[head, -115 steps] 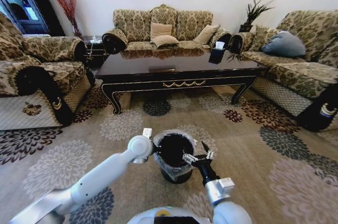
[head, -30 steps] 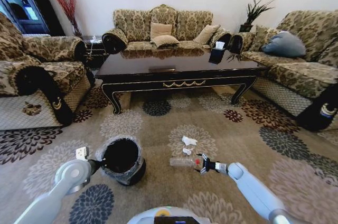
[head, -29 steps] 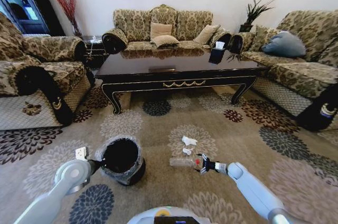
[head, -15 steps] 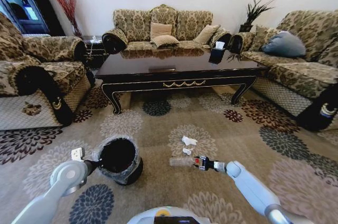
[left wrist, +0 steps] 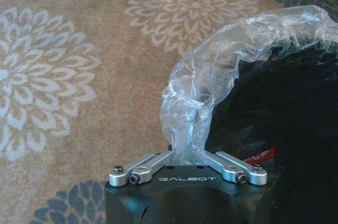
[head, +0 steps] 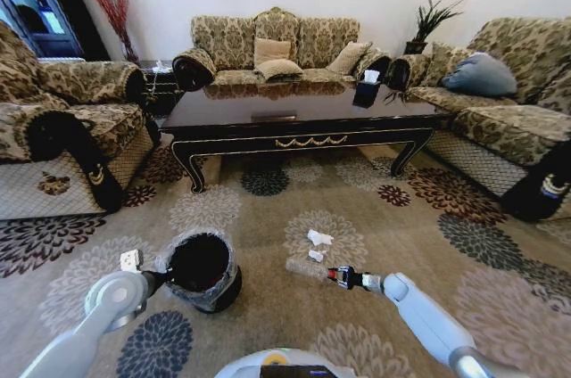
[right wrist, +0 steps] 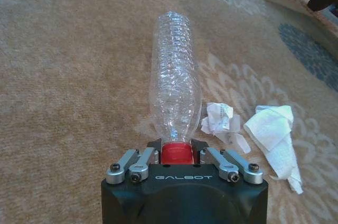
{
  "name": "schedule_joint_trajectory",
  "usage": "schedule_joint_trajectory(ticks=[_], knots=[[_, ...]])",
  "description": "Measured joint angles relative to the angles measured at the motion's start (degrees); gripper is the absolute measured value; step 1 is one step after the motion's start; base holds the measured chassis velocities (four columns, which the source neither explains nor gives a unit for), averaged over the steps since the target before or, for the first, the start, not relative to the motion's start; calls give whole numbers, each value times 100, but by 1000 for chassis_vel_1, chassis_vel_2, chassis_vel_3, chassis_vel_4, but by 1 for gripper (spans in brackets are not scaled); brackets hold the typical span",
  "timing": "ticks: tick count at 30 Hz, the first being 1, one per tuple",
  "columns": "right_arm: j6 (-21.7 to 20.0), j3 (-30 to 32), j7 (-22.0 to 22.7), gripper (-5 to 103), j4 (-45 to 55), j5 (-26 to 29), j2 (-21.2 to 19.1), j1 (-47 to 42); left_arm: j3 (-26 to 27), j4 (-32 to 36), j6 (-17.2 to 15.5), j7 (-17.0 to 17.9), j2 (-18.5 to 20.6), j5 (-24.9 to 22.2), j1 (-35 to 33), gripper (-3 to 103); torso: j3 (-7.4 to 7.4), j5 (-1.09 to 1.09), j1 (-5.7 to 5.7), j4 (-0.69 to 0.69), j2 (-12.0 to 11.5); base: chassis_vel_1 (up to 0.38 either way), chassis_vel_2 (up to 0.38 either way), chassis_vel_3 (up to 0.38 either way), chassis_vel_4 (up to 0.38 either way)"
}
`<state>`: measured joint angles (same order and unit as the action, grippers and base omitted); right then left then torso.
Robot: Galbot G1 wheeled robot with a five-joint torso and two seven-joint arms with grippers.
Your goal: Move to the front of the table and pick up the trash from the floor, then place it into the trash bin.
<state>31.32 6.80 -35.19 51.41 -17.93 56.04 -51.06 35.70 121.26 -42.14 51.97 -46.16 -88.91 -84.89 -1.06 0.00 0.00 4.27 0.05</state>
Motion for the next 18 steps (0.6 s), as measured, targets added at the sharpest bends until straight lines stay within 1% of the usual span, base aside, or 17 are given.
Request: schedule_joint_trajectory(ticks=[4,5,8,9,12,13,14,16,17,18], knots=[[-21,223,-4,28,496,218,-227,-295,-78,91,0,-5,-3,1,18,0,0,0,0,-1,0,0,0,0,0],[-21,223,-4,28,496,218,-227,-295,-78,91,0,-5,-3,1,18,0,0,0,0,-1,0,0,0,0,0],[-68,585,-17,28,967,422,-418,-614,-310,106,0,11,-6,5,178,0,0,0,0,1,0,0,0,0,0],[-68,585,-17,28,967,422,-418,-614,-310,106,0,11,-6,5,178,0,0,0,0,1,0,0,0,0,0],[-148,1081,-16,28,1550,678,-601,-1070,-703,52,0,66,6,-1,517,0,0,2,0,0,0,0,0,0,0],[-148,1081,-16,28,1550,678,-601,-1070,-703,52,0,66,6,-1,517,0,0,2,0,0,0,0,0,0,0],[-189,1326,-15,28,1873,787,-696,-1331,-896,16,0,98,23,-22,716,0,0,2,0,0,0,0,0,0,0],[-243,1620,-18,28,2334,967,-808,-1721,-1138,-39,0,138,29,-81,985,0,0,-2,0,1,0,0,0,0,0],[-267,1811,-29,28,2591,1068,-863,-1939,-1261,-78,0,168,20,-102,1141,0,0,1,0,4,-1,0,0,0,0],[-267,1811,-29,28,2591,1068,-863,-1939,-1261,-78,0,168,20,-102,1141,0,0,1,0,4,-1,0,0,0,0]])
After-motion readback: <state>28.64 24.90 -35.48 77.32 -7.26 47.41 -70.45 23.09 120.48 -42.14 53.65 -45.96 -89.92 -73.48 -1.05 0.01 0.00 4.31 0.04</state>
